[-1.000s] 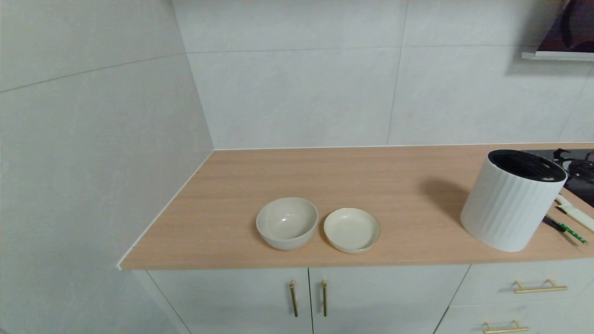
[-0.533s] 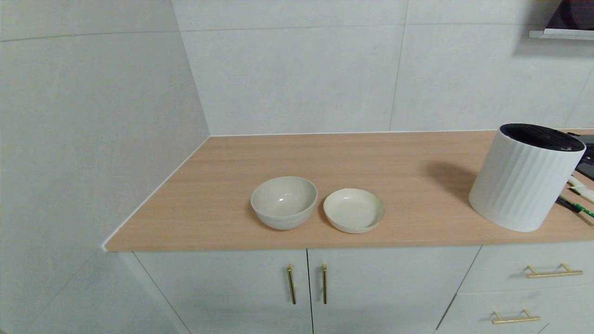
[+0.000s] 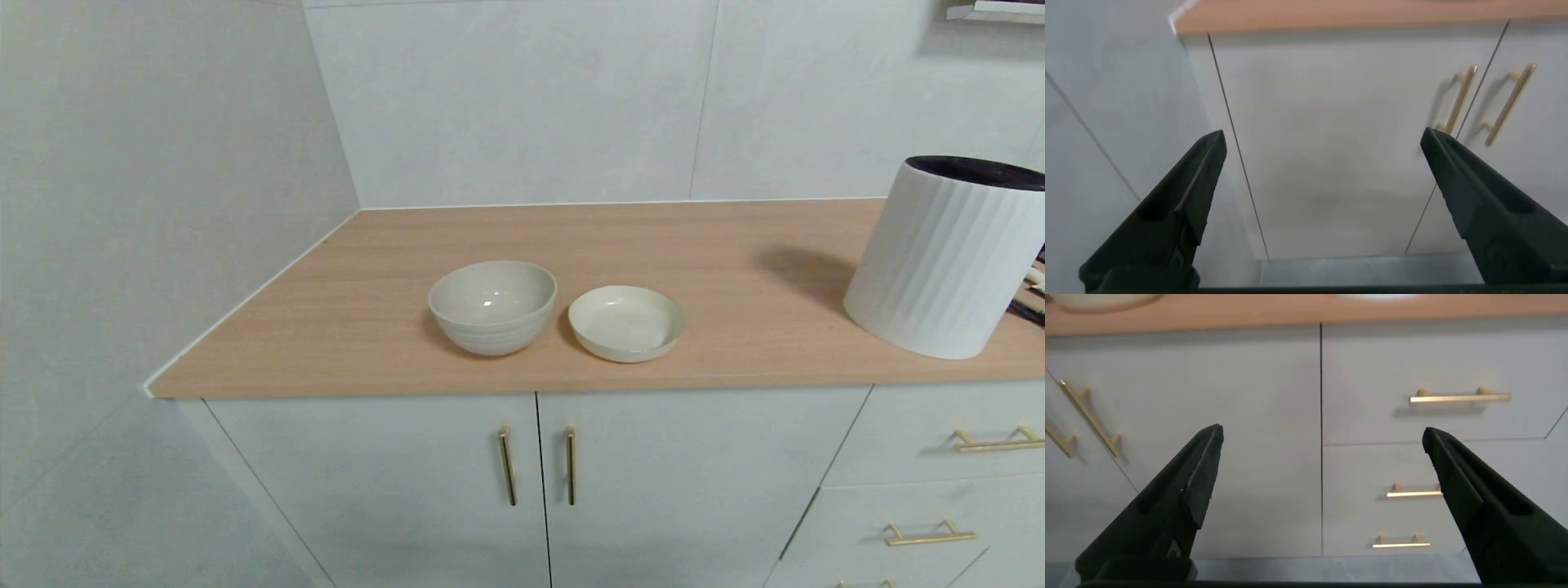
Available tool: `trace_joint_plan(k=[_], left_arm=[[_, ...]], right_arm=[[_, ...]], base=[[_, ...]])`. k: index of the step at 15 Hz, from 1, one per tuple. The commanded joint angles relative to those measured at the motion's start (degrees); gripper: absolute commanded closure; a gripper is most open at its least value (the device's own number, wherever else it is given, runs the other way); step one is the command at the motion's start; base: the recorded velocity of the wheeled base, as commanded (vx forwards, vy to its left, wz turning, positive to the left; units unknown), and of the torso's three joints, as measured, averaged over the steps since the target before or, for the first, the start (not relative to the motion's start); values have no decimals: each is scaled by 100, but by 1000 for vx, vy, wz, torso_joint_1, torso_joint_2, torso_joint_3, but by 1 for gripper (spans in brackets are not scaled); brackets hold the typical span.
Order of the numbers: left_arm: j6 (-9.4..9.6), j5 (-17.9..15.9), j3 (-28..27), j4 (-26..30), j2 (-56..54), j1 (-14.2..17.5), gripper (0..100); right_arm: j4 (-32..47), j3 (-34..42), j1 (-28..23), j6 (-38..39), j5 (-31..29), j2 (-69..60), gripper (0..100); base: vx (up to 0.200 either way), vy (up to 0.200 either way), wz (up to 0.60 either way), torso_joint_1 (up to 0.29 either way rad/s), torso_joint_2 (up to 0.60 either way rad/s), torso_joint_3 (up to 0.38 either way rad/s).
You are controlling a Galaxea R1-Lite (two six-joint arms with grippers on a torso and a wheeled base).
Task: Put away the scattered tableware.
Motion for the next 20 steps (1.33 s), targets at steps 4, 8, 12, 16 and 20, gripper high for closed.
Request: trace_joint_plan(k=[4,8,12,16,20], left_arm=[[0,1,5,6,2,0,0],[-9,1,-4,6,2,9,0],[0,1,-4,6,2,0,0],[-9,1,5,6,2,0,0],[-9,1,5,6,2,0,0]], right_arm=[[-6,0,2,0,-2,7,0],[2,0,2,0,-2,7,0],[2,0,2,0,-2,7,0],[-6,0,2,0,-2,7,0],[-6,0,2,0,-2,7,0]], base=[[0,0,0,-186,479,288],[0,0,0,-163,463,295],[0,0,0,-129,453,320],[0,0,0,-50,239,177],[-50,0,0,-5,16,13]])
